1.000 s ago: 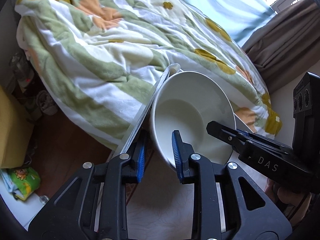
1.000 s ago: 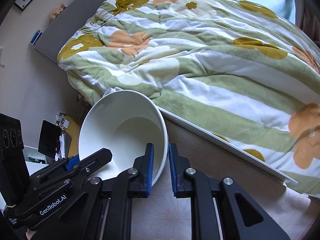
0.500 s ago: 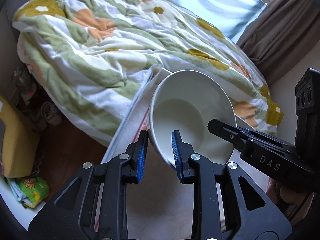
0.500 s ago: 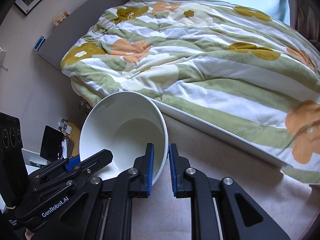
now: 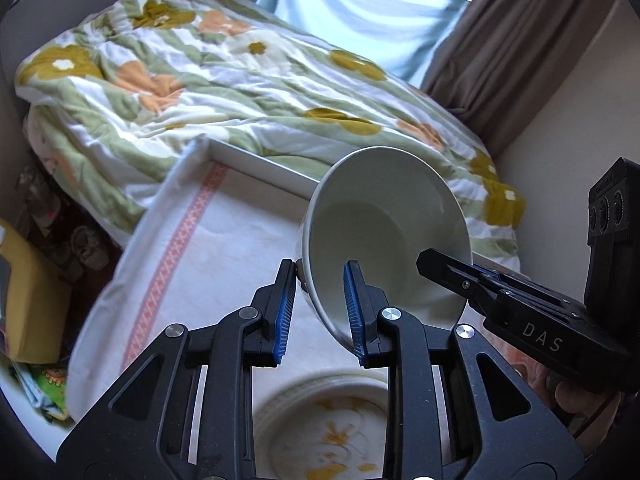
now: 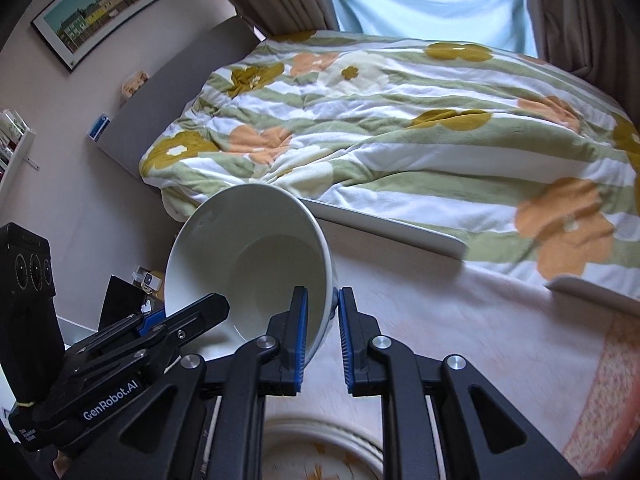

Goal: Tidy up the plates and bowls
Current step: 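Carry the white bowl over the cream bowl and lower it in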

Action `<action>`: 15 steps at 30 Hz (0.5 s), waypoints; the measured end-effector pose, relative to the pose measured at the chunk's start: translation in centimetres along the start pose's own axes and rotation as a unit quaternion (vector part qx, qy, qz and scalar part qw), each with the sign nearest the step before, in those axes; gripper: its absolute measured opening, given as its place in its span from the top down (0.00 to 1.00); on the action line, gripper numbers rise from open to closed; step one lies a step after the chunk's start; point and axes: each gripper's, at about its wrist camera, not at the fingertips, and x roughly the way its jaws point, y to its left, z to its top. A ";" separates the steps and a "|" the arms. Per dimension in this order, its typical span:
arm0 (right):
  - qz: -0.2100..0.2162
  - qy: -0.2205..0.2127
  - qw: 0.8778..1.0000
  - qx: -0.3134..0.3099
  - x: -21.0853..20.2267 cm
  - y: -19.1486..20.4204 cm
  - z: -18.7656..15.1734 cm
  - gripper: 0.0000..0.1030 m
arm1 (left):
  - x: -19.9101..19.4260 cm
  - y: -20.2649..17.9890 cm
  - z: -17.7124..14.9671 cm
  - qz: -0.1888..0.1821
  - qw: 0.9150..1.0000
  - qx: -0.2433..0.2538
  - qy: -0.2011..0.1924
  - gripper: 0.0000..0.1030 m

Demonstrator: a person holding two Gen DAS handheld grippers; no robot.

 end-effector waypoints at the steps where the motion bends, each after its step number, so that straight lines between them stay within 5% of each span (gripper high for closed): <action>1: -0.003 -0.005 1.000 0.002 -1.1 -0.5 -0.6 0.87 | -0.5 -1.2 -0.6 -0.003 1.000 0.006 -0.001 0.79; 15: -0.075 -0.048 0.993 0.072 -14.8 -11.2 -12.4 0.87 | -1.4 -17.6 -11.7 -0.075 0.993 0.087 0.039 0.79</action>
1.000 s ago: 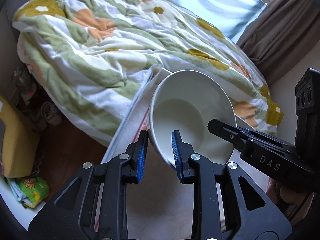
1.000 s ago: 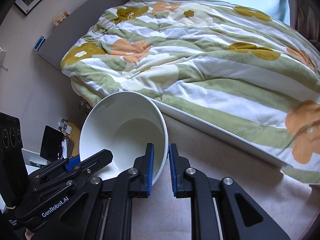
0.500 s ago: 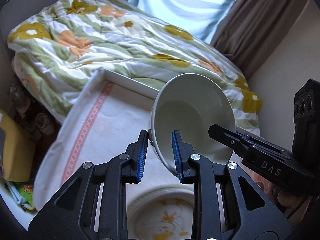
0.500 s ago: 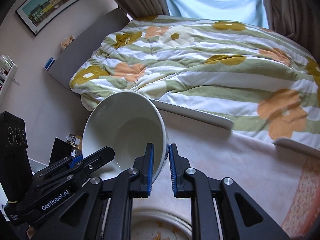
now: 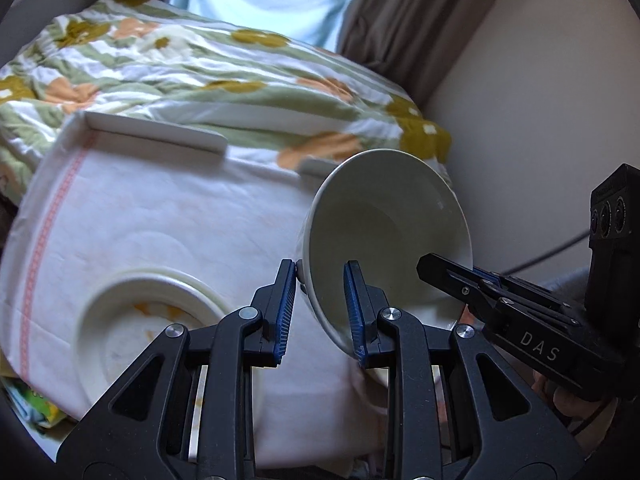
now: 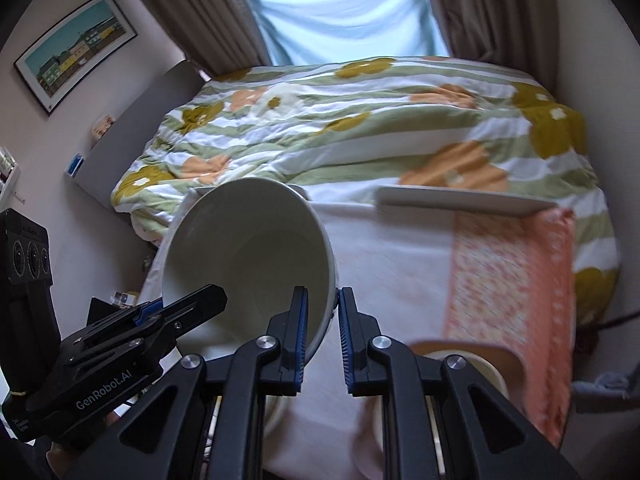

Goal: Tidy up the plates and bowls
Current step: 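Carry the white bowl over the cream bowl and lower it in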

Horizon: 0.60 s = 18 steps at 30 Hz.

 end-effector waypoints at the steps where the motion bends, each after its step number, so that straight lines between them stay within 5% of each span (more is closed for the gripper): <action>1: -0.005 0.001 1.000 0.006 -0.4 -0.7 -0.6 0.87 | 0.5 -1.0 -0.6 -0.004 1.000 0.005 0.008 0.79; 10: -0.040 0.020 0.996 0.071 -2.1 -6.6 -6.2 0.87 | 4.7 -7.5 -6.1 -0.011 0.993 0.070 0.093 0.79; 18: -0.037 0.039 0.993 0.106 -0.8 -9.2 -8.3 0.87 | 7.1 -8.2 -7.2 0.008 0.988 0.092 0.121 0.79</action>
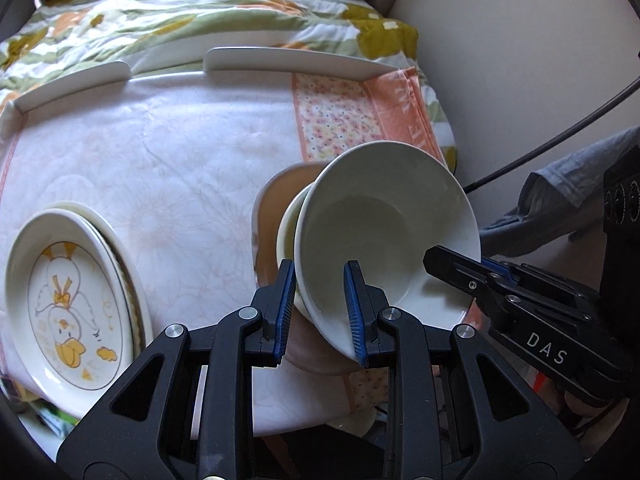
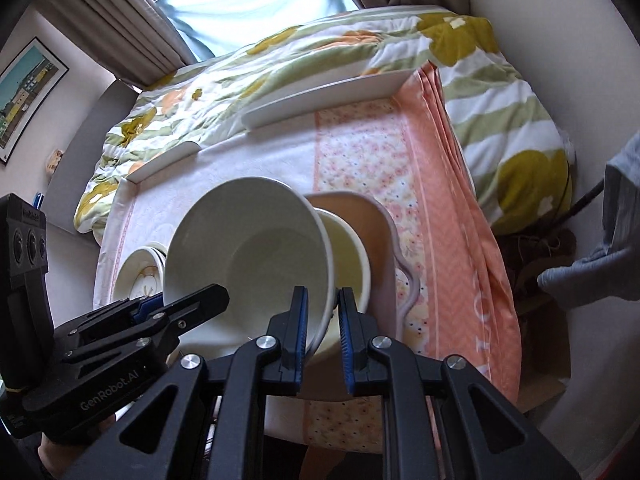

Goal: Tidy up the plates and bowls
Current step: 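Carry the white bowl over the cream bowl and lower it in, then set the white bowl into the cream bowl and open both grippers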

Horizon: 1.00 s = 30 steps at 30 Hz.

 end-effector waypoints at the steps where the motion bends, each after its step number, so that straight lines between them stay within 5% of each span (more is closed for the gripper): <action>1: 0.000 0.002 1.000 0.000 0.2 -0.1 0.0 0.87 | 0.2 -0.1 0.0 0.003 1.000 0.002 0.002 0.79; 30: -0.060 0.008 0.997 -0.044 1.7 -0.2 -0.7 0.87 | 2.2 -1.6 0.6 0.098 0.991 0.086 0.019 0.79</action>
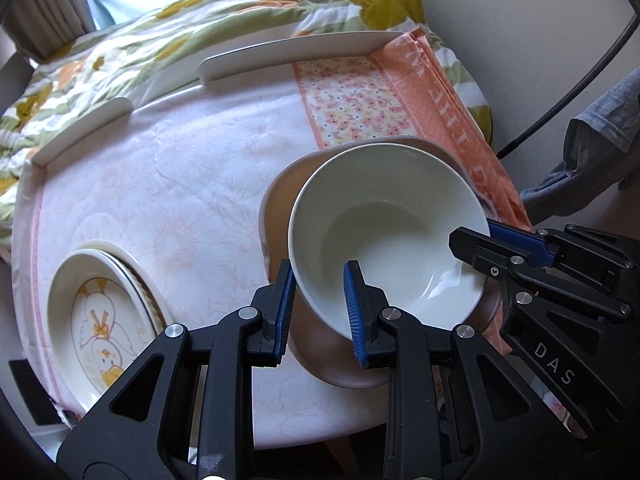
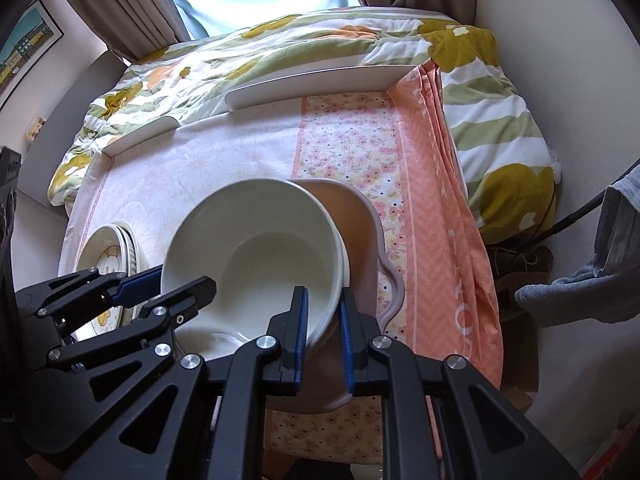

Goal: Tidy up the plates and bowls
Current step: 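Set the white bowl into the cream bowl and open both grippers, then reach both grippers to the rim of the pink square dish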

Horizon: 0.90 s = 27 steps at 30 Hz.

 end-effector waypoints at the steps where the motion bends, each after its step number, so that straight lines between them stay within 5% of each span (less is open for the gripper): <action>1: 0.000 -0.001 1.000 0.000 -0.1 0.1 0.0 0.87 | 0.0 0.0 0.0 -0.001 1.000 0.000 0.001 0.79; 10: -0.005 0.004 1.000 -0.002 -0.2 0.5 -0.1 0.87 | -0.7 0.2 0.0 -0.010 1.000 0.000 -0.009 0.79; 17: -0.009 -0.047 0.998 -0.034 -6.5 -0.1 1.0 0.87 | -8.7 2.5 0.5 0.009 0.993 -0.007 -0.116 0.78; 21: 0.013 -0.066 0.996 -0.057 -8.7 -0.3 0.6 0.86 | -11.4 3.6 0.1 -0.002 0.990 -0.011 -0.141 0.78; 23: 0.017 -0.077 0.995 -0.055 -9.3 -0.7 0.3 0.71 | -11.9 4.1 -0.3 0.005 0.990 -0.010 -0.142 0.71; 24: 0.017 -0.080 0.995 -0.054 -9.5 -0.8 0.2 0.44 | -11.9 4.3 -0.5 0.007 0.990 -0.009 -0.143 0.63; 25: 0.016 -0.087 0.995 -0.051 -9.6 -1.0 0.0 0.13 | -11.9 4.4 -0.8 0.006 0.989 -0.010 -0.144 0.28; 26: 0.017 -0.096 0.994 -0.049 -9.7 -1.2 -0.2 0.05 | -11.9 4.6 -1.1 0.004 0.989 -0.013 -0.147 0.01; 27: 0.018 -0.105 0.993 -0.048 -9.8 -1.3 -0.4 0.01 | -12.0 4.8 -1.4 0.001 0.988 -0.017 -0.156 0.00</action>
